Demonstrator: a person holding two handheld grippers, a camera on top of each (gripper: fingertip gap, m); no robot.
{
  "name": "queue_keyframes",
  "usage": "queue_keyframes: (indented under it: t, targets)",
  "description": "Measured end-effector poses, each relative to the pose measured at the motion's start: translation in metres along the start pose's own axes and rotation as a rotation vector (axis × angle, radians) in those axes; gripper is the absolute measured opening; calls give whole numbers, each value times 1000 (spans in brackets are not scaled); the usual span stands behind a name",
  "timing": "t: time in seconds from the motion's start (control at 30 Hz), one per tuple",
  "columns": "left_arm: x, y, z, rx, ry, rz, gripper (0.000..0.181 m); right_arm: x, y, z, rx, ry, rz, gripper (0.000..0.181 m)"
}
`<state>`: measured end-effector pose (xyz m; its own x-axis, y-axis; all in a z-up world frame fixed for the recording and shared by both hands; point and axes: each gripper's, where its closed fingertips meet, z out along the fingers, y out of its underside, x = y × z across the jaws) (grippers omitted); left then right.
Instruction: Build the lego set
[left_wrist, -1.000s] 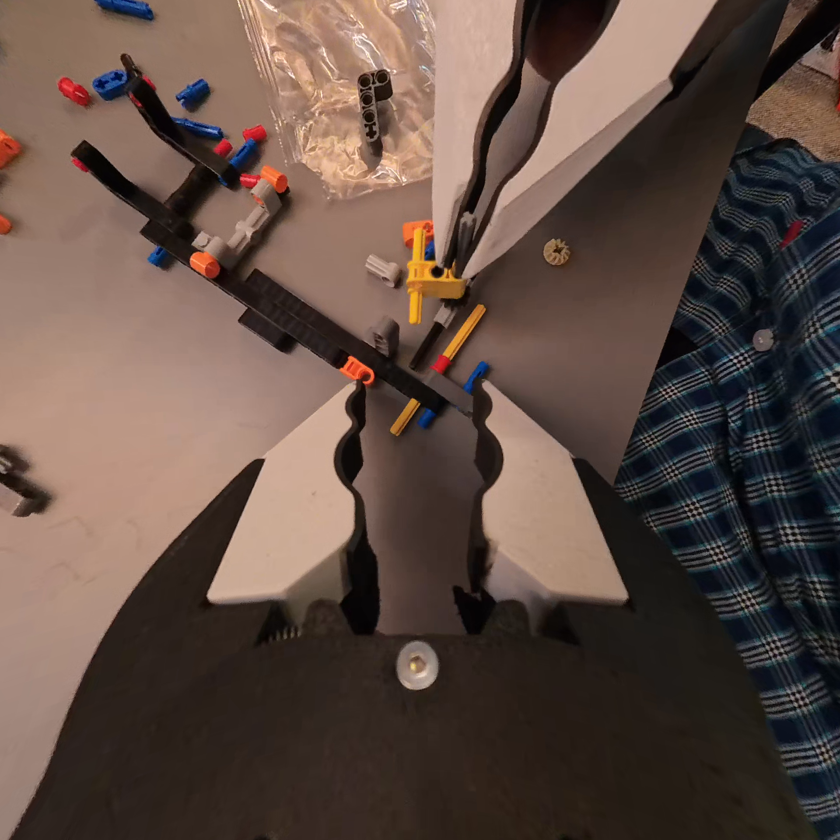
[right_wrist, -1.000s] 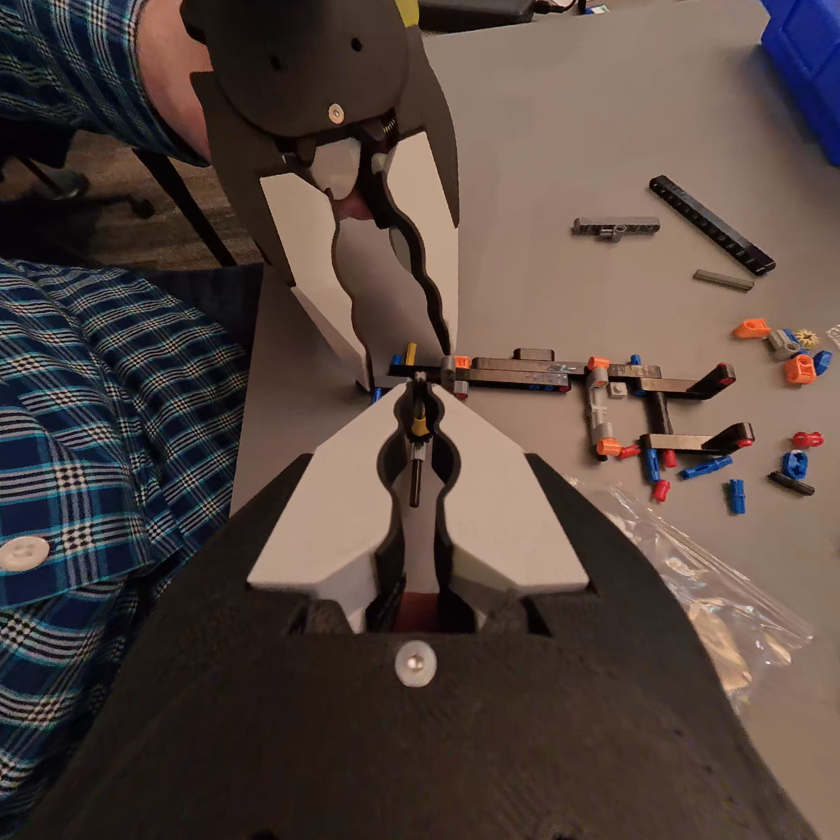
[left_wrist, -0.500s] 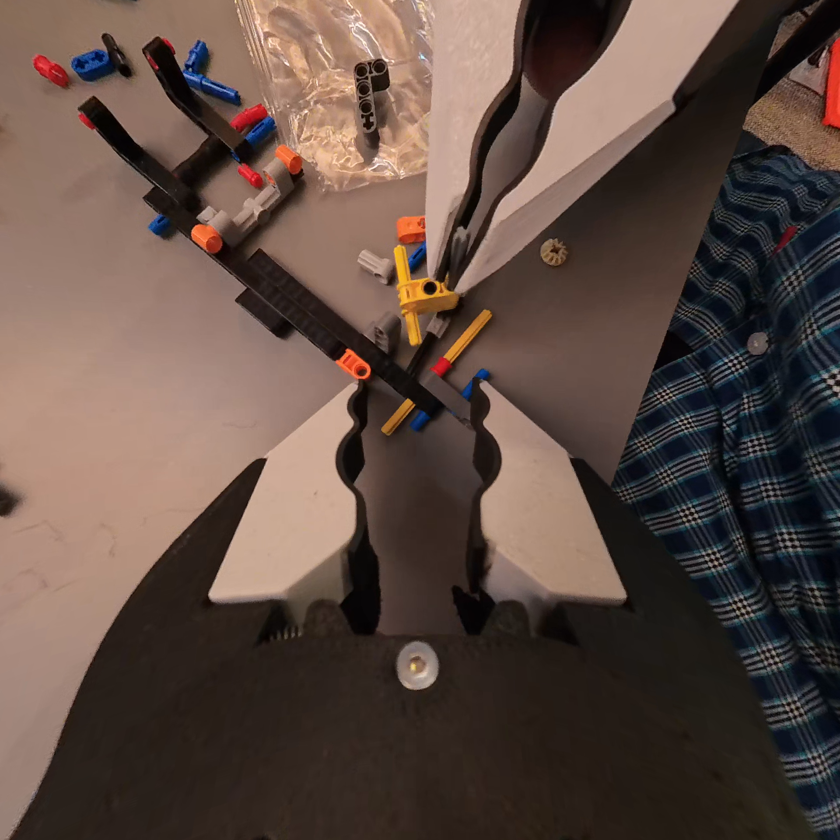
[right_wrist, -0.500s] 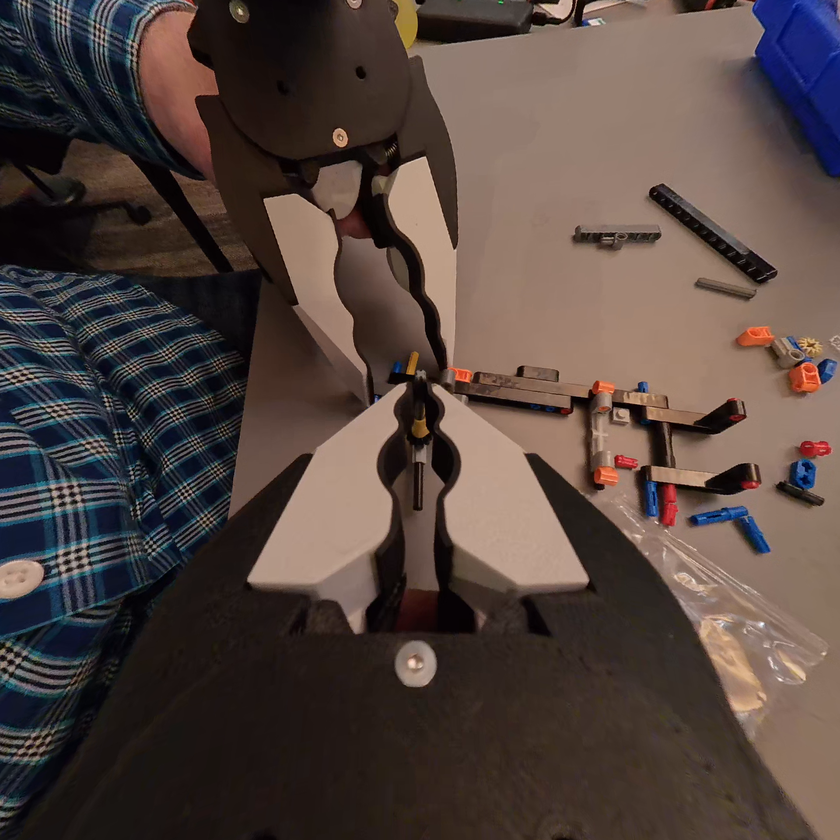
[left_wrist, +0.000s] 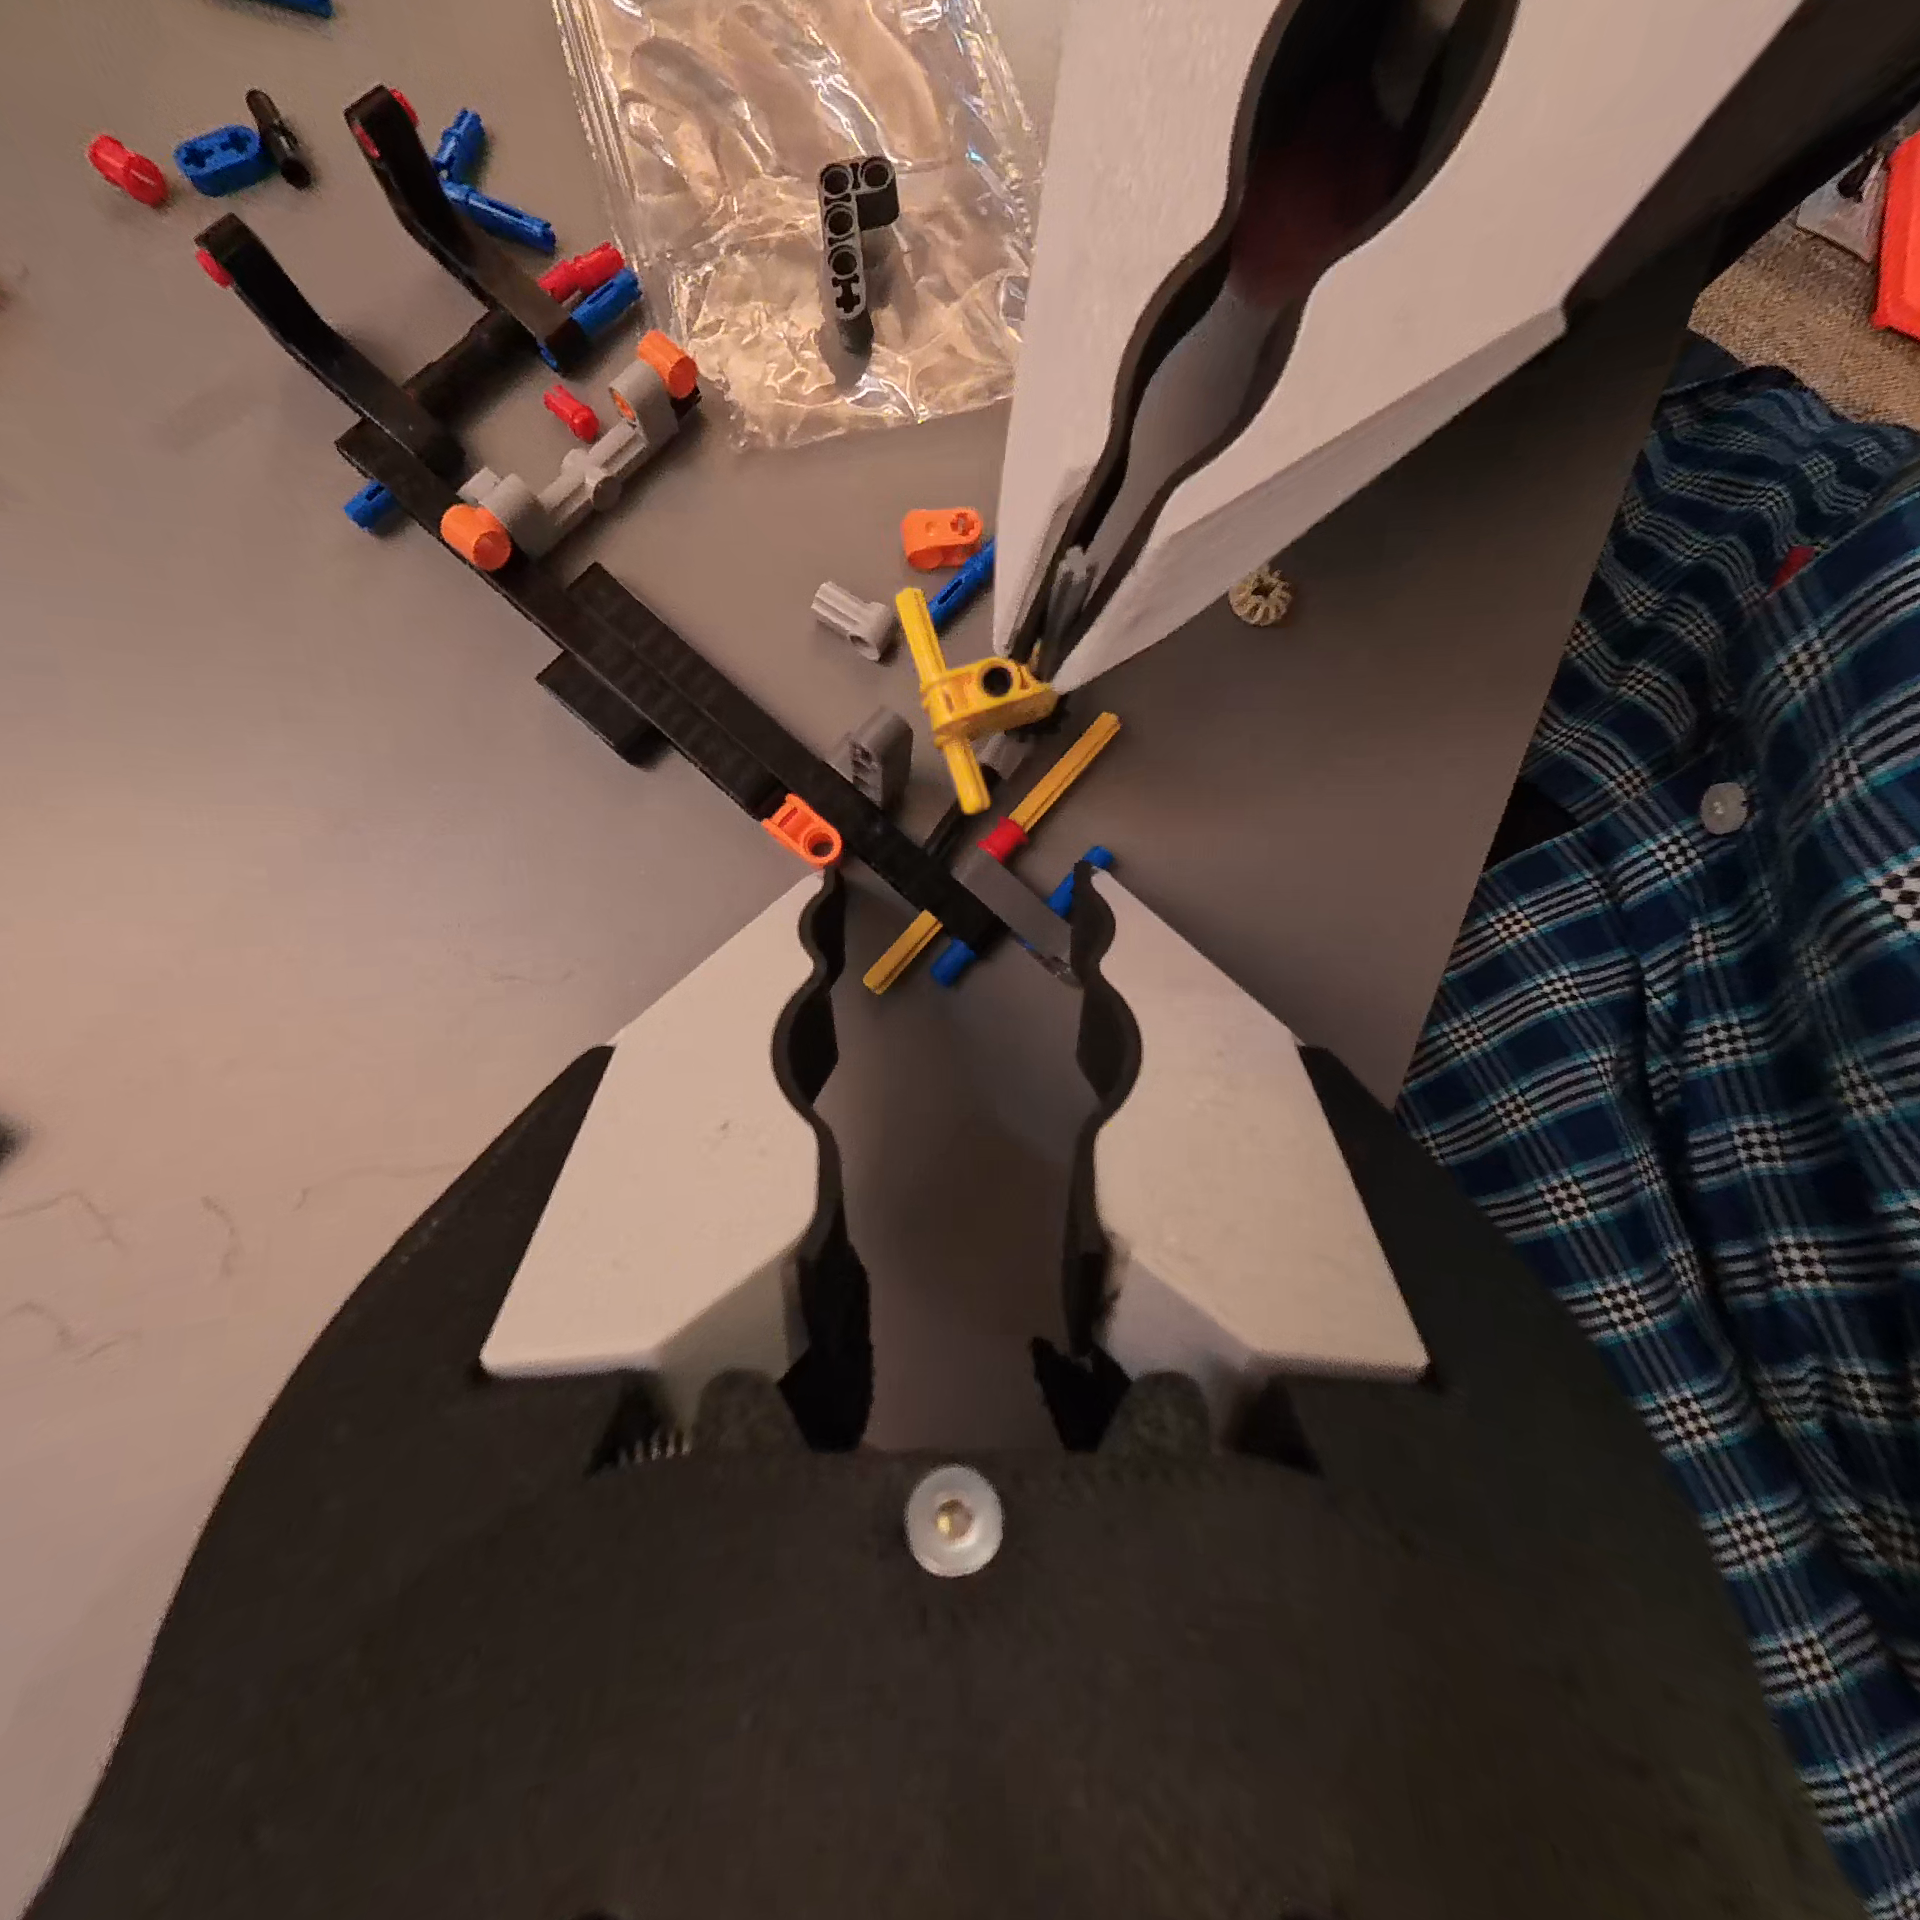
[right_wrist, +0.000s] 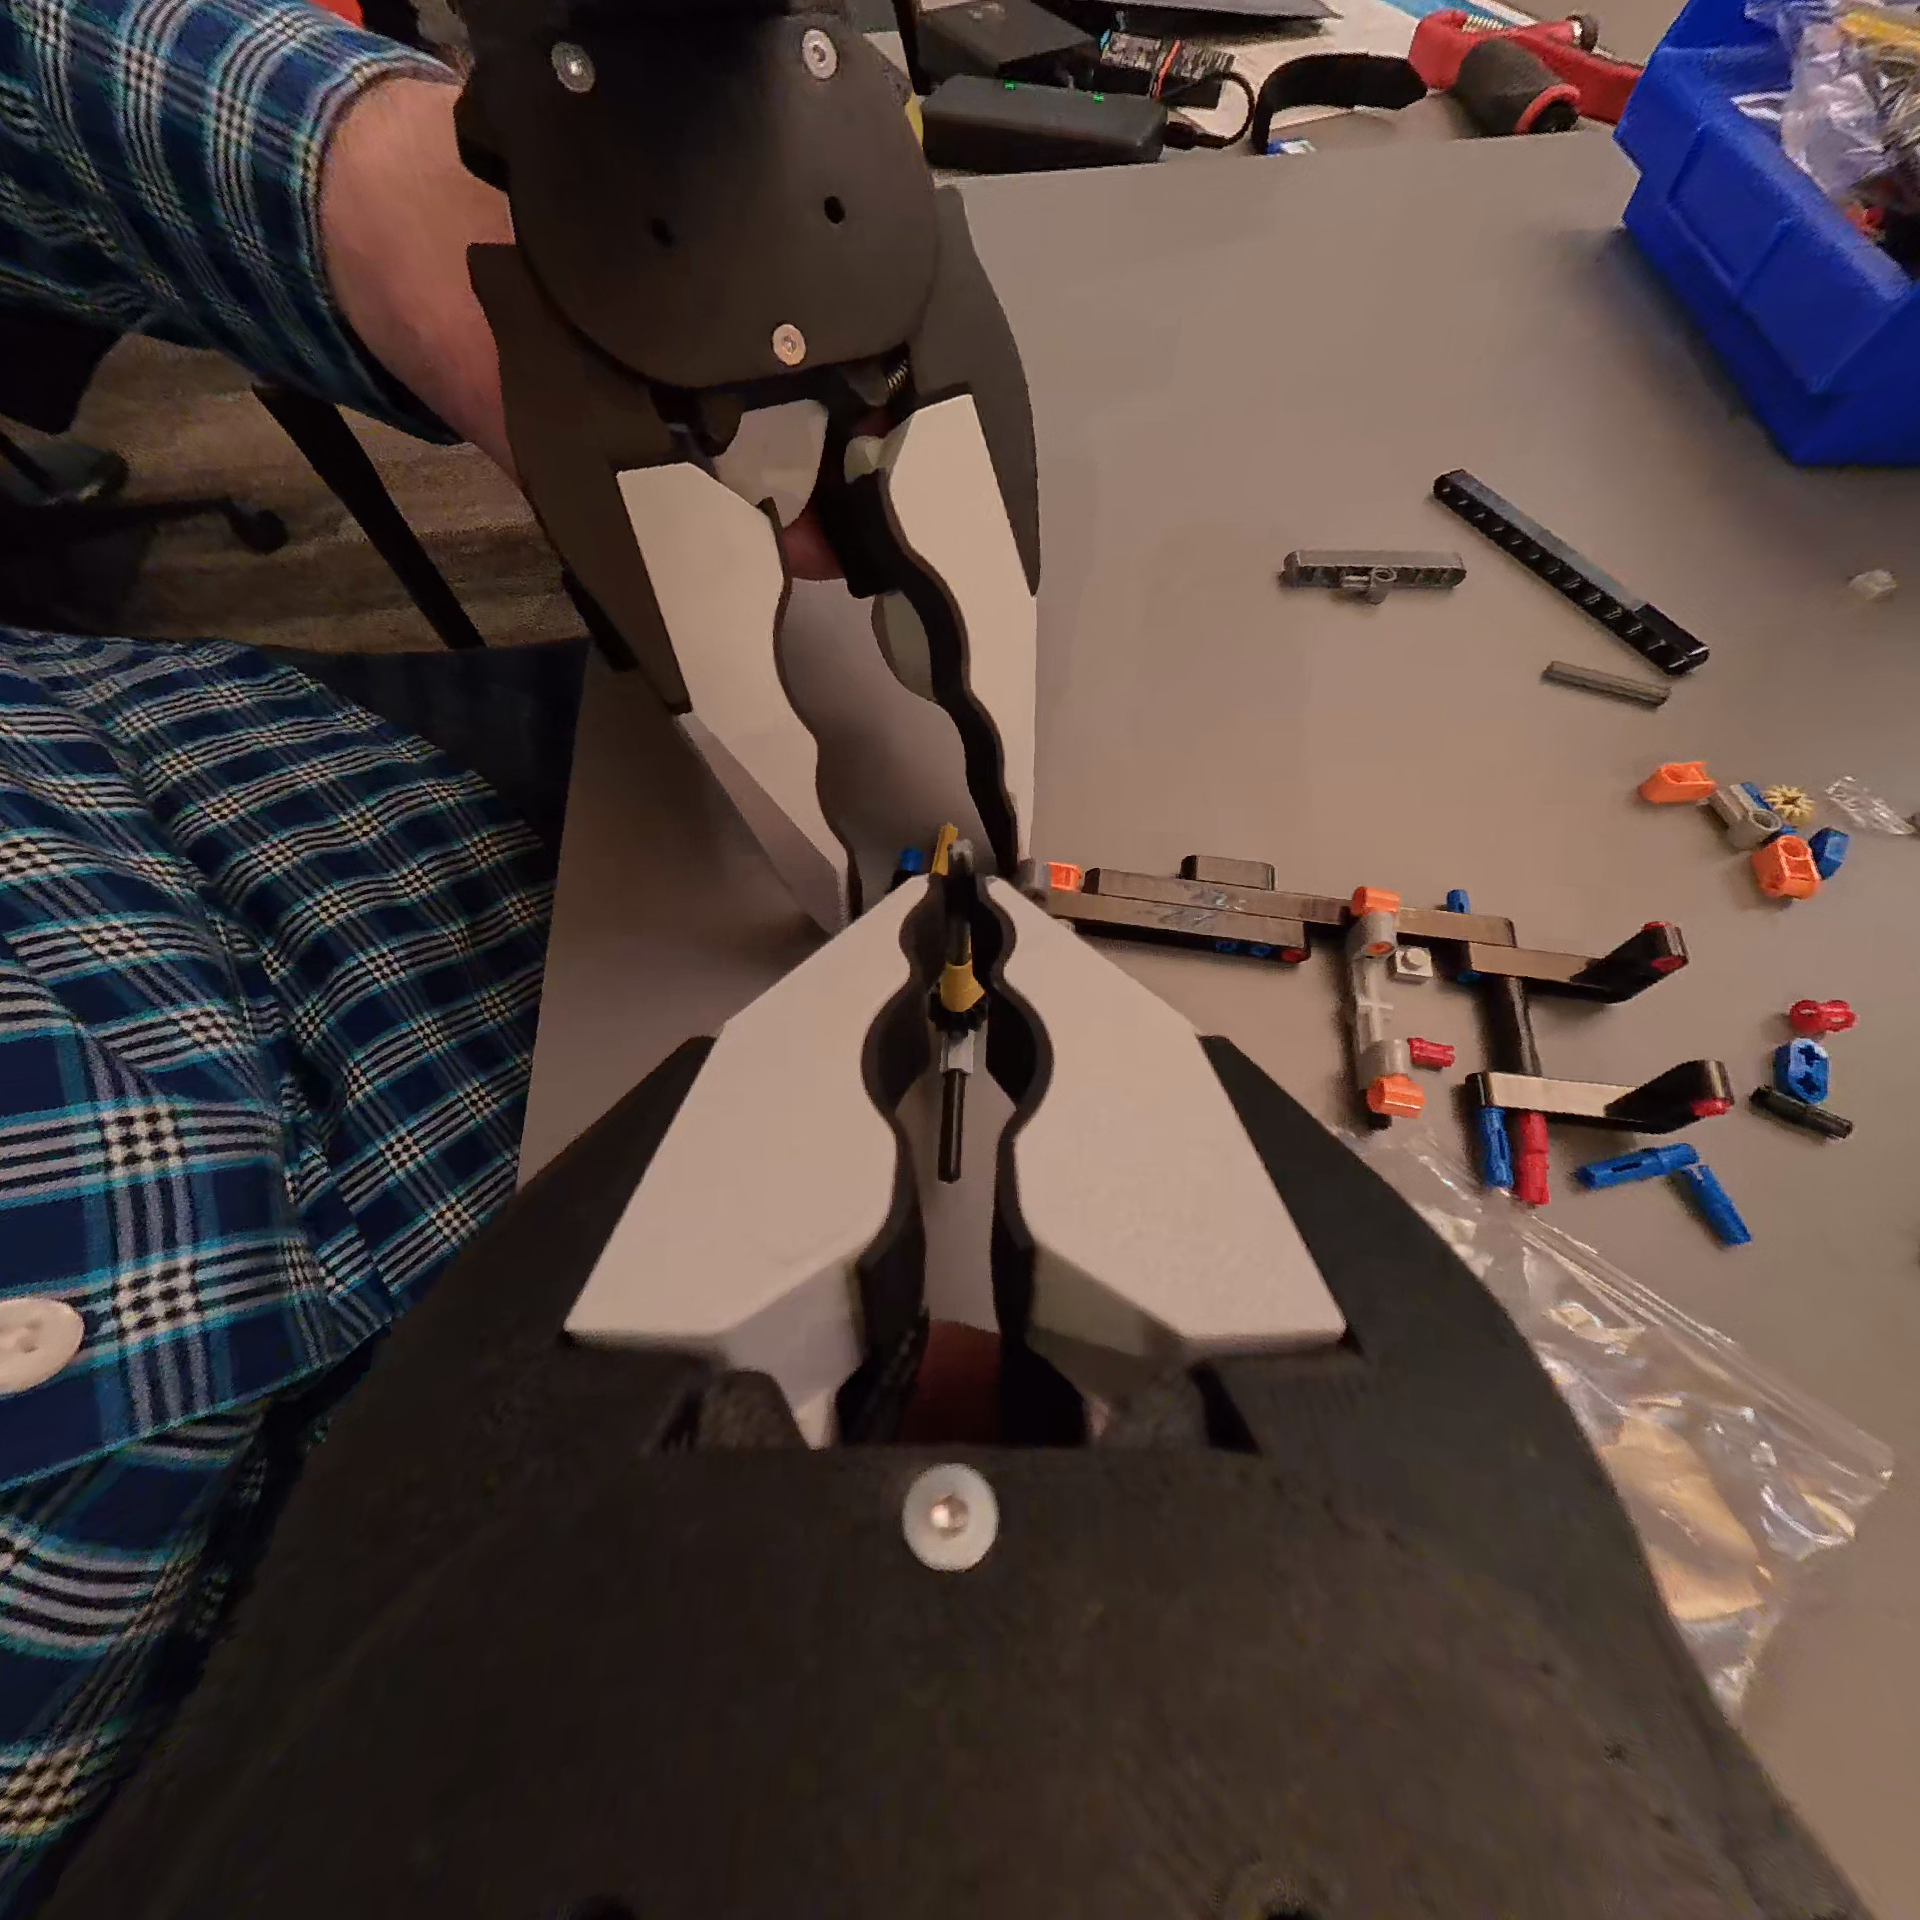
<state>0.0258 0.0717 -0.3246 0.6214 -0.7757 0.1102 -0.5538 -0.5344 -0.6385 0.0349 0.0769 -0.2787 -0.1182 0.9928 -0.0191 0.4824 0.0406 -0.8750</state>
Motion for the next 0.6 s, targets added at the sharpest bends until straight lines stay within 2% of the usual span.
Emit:
queue_keyframes:
  t: [0.6]
  targets:
    - [3,-1,1,3,11,2,36,2,0,2,19,-41,53,1]
